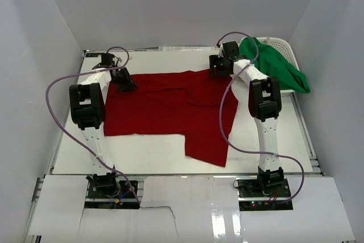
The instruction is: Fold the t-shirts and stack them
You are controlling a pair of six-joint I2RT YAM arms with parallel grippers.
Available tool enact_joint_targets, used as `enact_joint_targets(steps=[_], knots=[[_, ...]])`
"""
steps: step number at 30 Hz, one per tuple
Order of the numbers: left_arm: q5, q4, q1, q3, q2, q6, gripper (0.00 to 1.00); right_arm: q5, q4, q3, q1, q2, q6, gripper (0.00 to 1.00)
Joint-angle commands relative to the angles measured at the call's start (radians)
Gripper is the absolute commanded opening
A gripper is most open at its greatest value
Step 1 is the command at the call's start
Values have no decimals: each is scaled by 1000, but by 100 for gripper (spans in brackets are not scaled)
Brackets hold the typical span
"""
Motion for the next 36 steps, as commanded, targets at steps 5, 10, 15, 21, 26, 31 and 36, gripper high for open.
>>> enact_joint_targets(steps=[5,10,15,21,26,31,36], knots=[[-143,-12,-1,83,1,23,43,5,-6,53,-15,47,-8,79],[-197,-17,7,125,7,1,43,-1,-6,57,-30,56,-8,79],[-250,-31,16,160,30,4,44,-12,-4,61,-41,56,-6,79],[-319,-17,16,194,79,6,44,-18,-3,53,-40,56,-6,79],[-353,-14,16,222,141,7,43,-15,-3,59,-44,65,-5,79],[-382,-6,16,264,191,7,43,-18,-7,97,-53,83,-3,80],[-370,-17,16,337,241,10,43,-18,-13,154,-66,117,1,80]])
